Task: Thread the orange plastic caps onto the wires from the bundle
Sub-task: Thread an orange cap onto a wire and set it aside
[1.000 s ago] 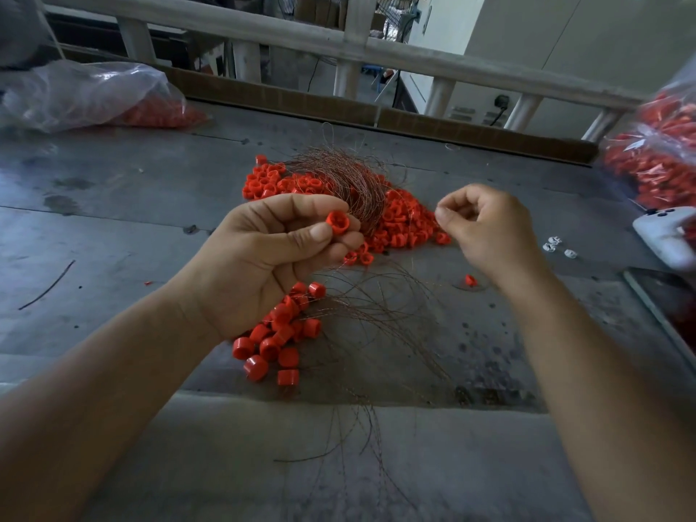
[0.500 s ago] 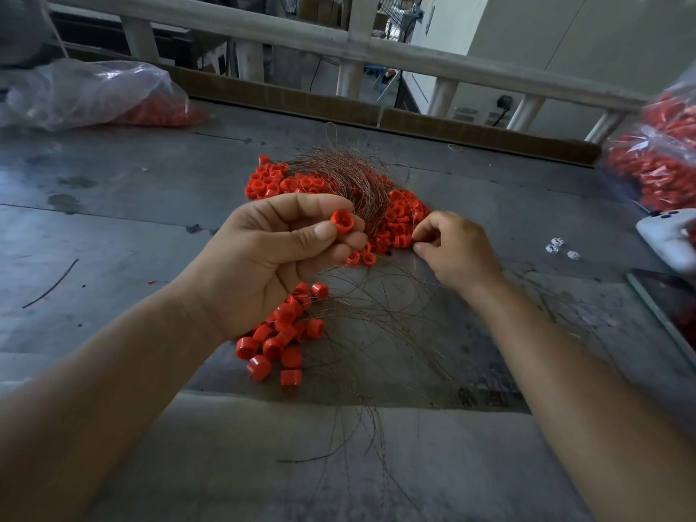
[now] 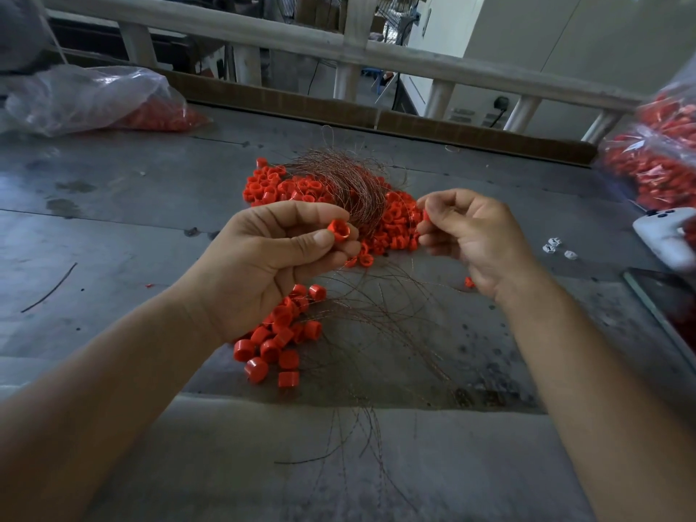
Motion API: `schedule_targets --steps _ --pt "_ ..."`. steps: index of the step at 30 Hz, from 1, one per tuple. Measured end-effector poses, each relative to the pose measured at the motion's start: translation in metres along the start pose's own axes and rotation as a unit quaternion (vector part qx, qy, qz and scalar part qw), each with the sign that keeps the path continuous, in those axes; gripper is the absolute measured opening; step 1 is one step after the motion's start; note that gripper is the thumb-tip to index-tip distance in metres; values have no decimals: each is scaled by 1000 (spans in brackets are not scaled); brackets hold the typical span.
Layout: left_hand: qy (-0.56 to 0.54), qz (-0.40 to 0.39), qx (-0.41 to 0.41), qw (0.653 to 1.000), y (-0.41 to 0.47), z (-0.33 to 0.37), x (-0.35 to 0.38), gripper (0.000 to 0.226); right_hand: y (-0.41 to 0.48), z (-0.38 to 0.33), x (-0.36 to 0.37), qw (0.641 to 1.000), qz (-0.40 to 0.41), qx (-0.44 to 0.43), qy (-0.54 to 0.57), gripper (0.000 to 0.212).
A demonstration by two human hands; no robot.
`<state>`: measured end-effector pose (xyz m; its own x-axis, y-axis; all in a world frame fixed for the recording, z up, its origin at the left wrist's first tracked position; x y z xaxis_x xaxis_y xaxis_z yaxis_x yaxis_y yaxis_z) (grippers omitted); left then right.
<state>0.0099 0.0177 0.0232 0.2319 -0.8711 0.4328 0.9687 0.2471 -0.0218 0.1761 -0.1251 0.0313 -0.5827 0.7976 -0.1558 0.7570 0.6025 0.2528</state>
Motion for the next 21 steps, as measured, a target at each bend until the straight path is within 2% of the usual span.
schedule_targets --steps 3,7,15,21 --pt "6 1 -3 1000 0 0 0 23 -10 -10 14 989 -89 35 114 14" --pt "10 2 -3 1000 0 0 -1 24 -20 -17 30 972 -144 62 174 12" --pt "23 5 -2 1000 1 0 -1 22 -24 -21 34 968 -152 58 190 17" --pt "26 15 -6 1000 1 0 -1 22 -26 -20 37 961 -160 73 211 7"
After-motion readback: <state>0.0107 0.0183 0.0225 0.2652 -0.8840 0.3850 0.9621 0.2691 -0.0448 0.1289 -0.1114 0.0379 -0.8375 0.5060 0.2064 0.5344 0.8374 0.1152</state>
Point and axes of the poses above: each hand's wrist, its own y-axis towards the middle knuckle, its own x-axis out of the palm, z = x × y, the point moved 1 cm from there along y, towards the middle knuckle, and after that the axes turned 8 degrees about -x, right-handed, at the moved point
